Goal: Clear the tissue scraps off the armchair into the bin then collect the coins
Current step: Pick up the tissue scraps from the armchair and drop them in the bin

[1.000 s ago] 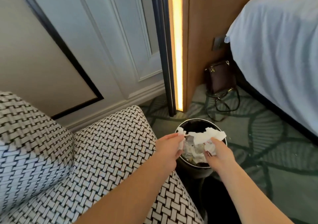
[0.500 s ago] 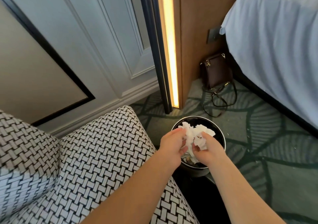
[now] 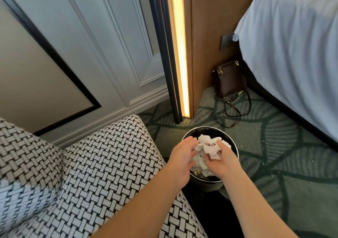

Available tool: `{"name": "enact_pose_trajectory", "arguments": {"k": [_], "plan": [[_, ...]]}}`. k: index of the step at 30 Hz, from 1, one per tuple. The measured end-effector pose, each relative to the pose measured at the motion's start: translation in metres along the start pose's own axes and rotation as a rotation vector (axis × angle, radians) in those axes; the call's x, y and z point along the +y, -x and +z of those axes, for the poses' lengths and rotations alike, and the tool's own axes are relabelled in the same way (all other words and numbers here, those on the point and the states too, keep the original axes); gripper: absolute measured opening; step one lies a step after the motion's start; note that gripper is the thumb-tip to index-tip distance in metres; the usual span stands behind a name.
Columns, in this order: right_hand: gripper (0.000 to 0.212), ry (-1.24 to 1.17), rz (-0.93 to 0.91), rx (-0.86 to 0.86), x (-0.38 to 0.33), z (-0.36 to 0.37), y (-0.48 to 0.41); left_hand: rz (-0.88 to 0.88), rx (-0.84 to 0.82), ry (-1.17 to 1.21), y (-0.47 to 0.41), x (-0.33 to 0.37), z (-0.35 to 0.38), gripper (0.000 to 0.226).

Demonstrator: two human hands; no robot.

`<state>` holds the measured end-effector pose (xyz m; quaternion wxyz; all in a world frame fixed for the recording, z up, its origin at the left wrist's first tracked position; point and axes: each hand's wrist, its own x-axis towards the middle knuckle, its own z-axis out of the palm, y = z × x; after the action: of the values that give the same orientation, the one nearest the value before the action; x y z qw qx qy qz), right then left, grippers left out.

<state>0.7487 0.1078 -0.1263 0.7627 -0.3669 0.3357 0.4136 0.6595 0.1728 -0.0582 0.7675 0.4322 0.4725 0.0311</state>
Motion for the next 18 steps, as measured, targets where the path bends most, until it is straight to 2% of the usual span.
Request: {"name": "enact_pose_trajectory", "arguments": {"k": [2, 9, 13, 18], "plan": [[0.032, 0.003, -0.010, -0.057, -0.001, -0.001, 0.003, -0.007, 0.006, 0.005, 0.001, -0.002, -0.003, 0.045], [0.064, 0.064, -0.029, -0.208, -0.005, 0.007, 0.023, -0.008, 0.008, 0.008, 0.005, -0.005, -0.006, 0.036], [0.067, 0.062, -0.035, -0.257, -0.006, 0.005, 0.024, -0.009, -0.011, -0.006, 0.008, -0.004, -0.006, 0.037], [0.059, 0.040, -0.087, -0.333, -0.003, 0.001, 0.032, 0.013, -0.047, -0.034, 0.016, -0.003, -0.008, 0.042]]}}
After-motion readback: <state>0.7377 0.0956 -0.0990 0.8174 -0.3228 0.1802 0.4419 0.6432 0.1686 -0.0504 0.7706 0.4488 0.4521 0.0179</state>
